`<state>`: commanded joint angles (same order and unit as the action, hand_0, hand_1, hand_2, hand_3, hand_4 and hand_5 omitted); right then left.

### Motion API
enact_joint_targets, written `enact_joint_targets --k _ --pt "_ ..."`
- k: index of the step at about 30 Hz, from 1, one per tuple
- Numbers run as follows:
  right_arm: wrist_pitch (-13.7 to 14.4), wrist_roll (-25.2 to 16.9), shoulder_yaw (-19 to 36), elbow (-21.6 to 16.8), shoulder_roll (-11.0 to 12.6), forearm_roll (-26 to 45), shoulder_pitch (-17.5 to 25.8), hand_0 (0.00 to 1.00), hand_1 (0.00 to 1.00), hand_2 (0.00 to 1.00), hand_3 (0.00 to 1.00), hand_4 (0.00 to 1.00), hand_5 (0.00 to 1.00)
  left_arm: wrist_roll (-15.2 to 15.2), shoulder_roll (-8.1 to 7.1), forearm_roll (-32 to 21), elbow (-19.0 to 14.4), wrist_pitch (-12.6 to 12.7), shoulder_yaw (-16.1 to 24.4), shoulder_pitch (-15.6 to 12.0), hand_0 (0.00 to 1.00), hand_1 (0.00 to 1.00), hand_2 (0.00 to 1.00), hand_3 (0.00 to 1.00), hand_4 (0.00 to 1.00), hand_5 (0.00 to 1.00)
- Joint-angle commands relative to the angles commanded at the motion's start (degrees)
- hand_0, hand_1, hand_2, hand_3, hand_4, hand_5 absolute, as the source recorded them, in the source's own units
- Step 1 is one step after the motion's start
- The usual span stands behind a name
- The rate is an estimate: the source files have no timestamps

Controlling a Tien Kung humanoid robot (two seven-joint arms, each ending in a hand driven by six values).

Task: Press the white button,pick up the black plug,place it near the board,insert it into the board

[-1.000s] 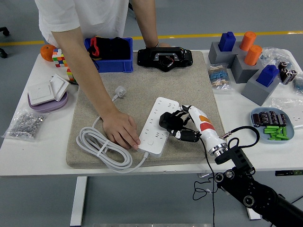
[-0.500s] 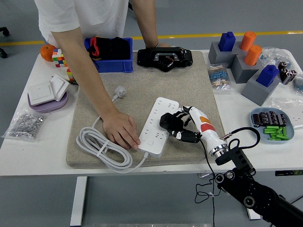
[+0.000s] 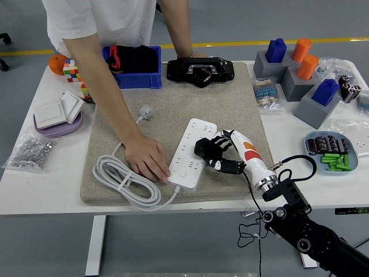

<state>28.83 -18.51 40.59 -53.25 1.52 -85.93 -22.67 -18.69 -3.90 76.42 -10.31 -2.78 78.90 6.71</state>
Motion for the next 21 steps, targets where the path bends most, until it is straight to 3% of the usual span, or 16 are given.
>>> enact_joint_targets --k 3,4,9,10,15,16,21 --pt "0.1 0.0 0.1 -0.5 0.0 0.0 0.0 0.425 0.409 0.461 0.543 0.831 0.002 0.0 0.0 0.1 0.0 0.0 0.1 0.0 0.707 0.663 0.584 0.677 0.654 0.274" --pt "0.1 0.0 0.1 -0.5 0.0 0.0 0.0 0.435 0.47 0.5 0.596 0.879 0.002 0.0 0.0 0.2 0.0 0.0 0.1 0.0 0.707 0.663 0.584 0.677 0.654 0.274" --pt "-0.1 0.2 0.1 -1.1 0.1 0.1 0.3 0.435 0.47 0.5 0.596 0.879 0.002 0.0 0.04 0.2 0.0 0.0 0.1 -0.1 0.707 0.663 0.584 0.677 0.654 0.274" --pt "-0.1 0.3 0.1 -1.2 0.1 0.2 0.3 0.481 0.513 0.529 0.68 0.912 0.002 0.0 0.04 0.2 0.0 0.0 0.1 -0.1 0.707 0.663 0.584 0.677 0.653 0.274" --pt "-0.3 0.5 0.4 -1.3 0.1 0.3 0.2 0.481 0.513 0.529 0.68 0.912 0.002 0.0 0.04 0.3 0.0 0.0 0.1 0.0 0.707 0.663 0.584 0.677 0.653 0.274" --pt "-0.3 0.5 0.5 -1.3 0.1 0.3 0.2 0.662 0.7 0.673 0.78 0.998 0.074 0.0 0.03 0.3 0.0 0.0 0.2 0.0 0.706 0.663 0.584 0.678 0.651 0.273" --pt "-0.5 0.7 0.6 -1.3 0.1 0.3 0.2 0.662 0.7 0.673 0.78 0.998 0.074 -0.1 0.02 0.2 0.0 0.0 0.1 0.0 0.706 0.663 0.584 0.678 0.651 0.273"
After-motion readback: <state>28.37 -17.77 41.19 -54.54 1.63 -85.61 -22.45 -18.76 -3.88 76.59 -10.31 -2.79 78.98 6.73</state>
